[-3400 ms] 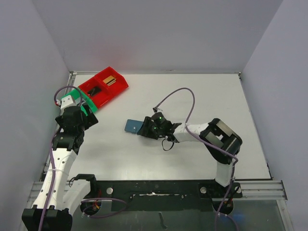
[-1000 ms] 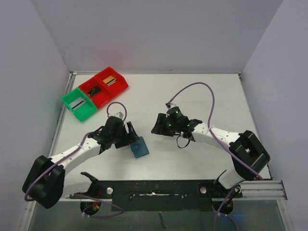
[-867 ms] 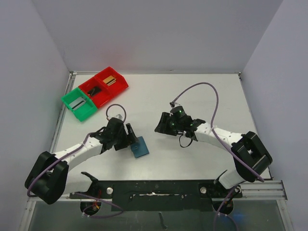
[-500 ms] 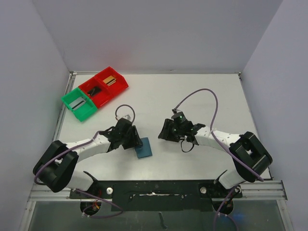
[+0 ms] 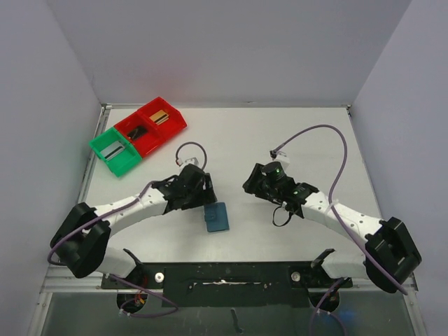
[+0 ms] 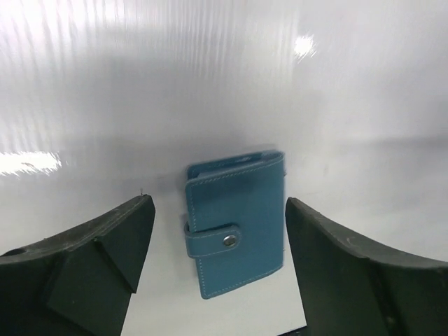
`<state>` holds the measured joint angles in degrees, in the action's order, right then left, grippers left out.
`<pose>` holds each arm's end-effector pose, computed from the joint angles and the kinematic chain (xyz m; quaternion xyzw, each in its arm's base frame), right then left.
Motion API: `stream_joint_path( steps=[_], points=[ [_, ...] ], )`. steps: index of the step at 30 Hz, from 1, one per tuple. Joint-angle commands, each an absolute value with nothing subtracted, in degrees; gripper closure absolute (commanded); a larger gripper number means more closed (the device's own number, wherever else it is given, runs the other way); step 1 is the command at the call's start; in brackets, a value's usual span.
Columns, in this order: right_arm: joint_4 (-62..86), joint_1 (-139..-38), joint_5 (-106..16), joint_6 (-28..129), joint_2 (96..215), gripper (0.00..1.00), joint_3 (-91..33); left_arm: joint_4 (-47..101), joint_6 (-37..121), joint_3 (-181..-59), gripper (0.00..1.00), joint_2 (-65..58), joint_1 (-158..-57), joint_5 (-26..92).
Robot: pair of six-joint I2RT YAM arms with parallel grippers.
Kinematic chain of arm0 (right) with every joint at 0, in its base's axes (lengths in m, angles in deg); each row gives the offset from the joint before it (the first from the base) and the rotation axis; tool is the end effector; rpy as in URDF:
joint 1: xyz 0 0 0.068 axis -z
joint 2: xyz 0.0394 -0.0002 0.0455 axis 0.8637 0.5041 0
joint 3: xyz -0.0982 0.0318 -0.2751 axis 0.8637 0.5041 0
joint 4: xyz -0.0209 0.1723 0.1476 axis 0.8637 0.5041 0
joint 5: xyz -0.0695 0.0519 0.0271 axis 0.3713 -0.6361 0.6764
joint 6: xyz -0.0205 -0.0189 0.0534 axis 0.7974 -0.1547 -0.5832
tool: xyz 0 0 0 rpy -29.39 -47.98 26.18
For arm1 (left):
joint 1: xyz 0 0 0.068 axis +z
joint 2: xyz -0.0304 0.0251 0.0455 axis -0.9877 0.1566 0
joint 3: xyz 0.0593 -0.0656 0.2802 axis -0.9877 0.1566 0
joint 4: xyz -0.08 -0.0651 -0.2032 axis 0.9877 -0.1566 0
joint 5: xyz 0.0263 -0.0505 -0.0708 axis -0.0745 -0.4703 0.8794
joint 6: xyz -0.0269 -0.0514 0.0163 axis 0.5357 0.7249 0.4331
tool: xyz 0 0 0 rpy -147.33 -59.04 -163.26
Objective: Take the credit cards out of the card holder
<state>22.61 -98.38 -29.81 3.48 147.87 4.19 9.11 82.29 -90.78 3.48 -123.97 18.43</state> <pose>0.1884 0.1430 0.2524 0.1492 0.8999 0.2498 0.3248 0.1851 -0.1659 0.2131 -0.0881 0.9488 -0.1852 0.2401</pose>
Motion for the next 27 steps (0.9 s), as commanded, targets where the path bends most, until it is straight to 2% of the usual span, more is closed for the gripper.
stream_joint_path(
  steps=[1,6,9,12,15,18,27],
  points=[
    [25.28,-98.02,-20.99,5.18,142.85,0.49,3.4,2.95,76.74,-101.81,0.24,-1.49,-118.95,11.59],
    [28.01,-98.05,-18.38,6.94,138.18,0.46,2.18,-1.06,70.12,-112.4,0.23,2.93,-105.35,12.45],
    [28.77,-97.98,-17.55,7.58,134.69,0.41,2.36,-2.04,67.65,-118.16,0.23,8.59,-97.75,12.6],
    [29.06,-98.04,-17.25,8.29,130.82,0.32,2.66,-2.26,65.93,-123.86,0.23,13.78,-93.43,11.85],
    [29.42,-98.05,-17.13,8.74,127.0,0.14,2.86,-3.14,65.07,-129.67,0.23,19.76,-90.23,10.91],
    [29.91,-98.0,-16.6,9.06,122.8,0.07,2.94,-5.53,64.65,-137.19,0.24,25.54,-88.31,9.91],
    [32.52,-97.96,-12.07,9.8,115.21,0.06,4.05,-10.48,64.71,-155.34,0.3,39.97,-86.97,6.54]
  ],
)
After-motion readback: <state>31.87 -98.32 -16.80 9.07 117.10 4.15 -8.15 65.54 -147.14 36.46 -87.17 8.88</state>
